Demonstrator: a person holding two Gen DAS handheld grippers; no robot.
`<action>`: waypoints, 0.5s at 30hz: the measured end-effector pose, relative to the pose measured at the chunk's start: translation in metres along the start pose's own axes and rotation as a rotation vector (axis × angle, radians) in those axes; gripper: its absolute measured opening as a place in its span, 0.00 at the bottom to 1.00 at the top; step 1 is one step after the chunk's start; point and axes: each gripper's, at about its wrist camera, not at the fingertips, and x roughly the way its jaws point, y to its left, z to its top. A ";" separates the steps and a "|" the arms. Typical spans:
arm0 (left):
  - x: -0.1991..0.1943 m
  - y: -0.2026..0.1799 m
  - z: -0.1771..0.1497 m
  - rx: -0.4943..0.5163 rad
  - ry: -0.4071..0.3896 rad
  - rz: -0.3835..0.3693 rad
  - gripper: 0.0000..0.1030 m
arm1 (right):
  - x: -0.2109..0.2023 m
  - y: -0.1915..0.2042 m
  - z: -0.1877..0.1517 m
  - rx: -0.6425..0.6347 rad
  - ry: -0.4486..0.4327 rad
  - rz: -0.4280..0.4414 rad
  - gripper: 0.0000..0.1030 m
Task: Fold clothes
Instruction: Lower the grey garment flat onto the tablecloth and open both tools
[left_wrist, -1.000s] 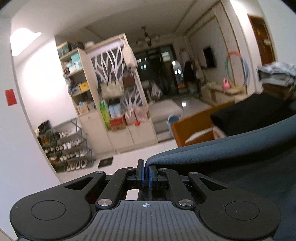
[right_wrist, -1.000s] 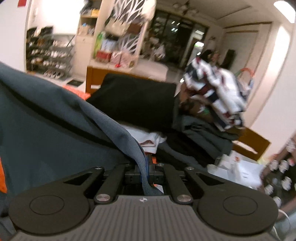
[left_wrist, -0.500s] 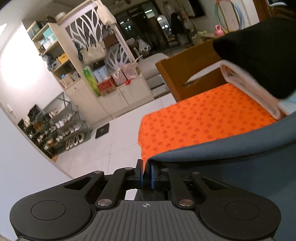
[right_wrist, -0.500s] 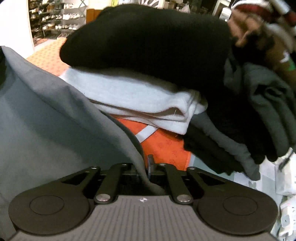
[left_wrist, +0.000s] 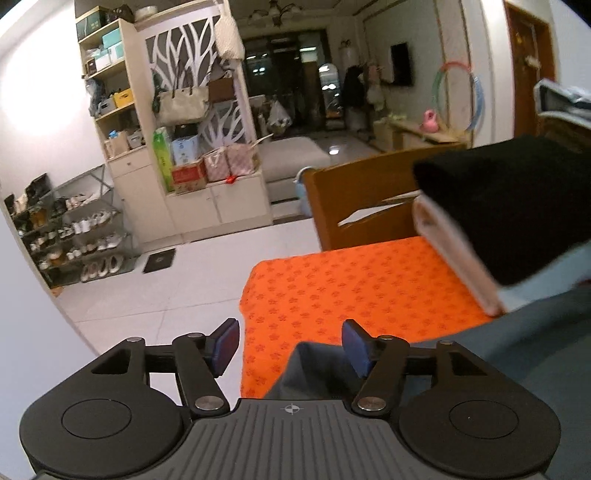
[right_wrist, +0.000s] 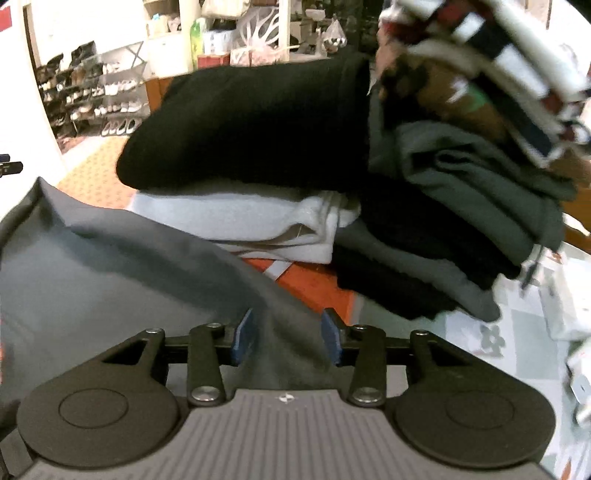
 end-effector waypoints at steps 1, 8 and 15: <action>-0.011 0.001 -0.002 -0.002 -0.003 -0.006 0.66 | -0.009 0.001 -0.004 0.004 -0.008 -0.003 0.49; -0.086 0.021 -0.048 -0.057 0.032 -0.013 0.71 | -0.083 0.036 -0.042 0.016 -0.028 0.026 0.50; -0.128 0.033 -0.111 -0.110 0.136 -0.048 0.75 | -0.137 0.086 -0.088 0.035 -0.007 0.028 0.54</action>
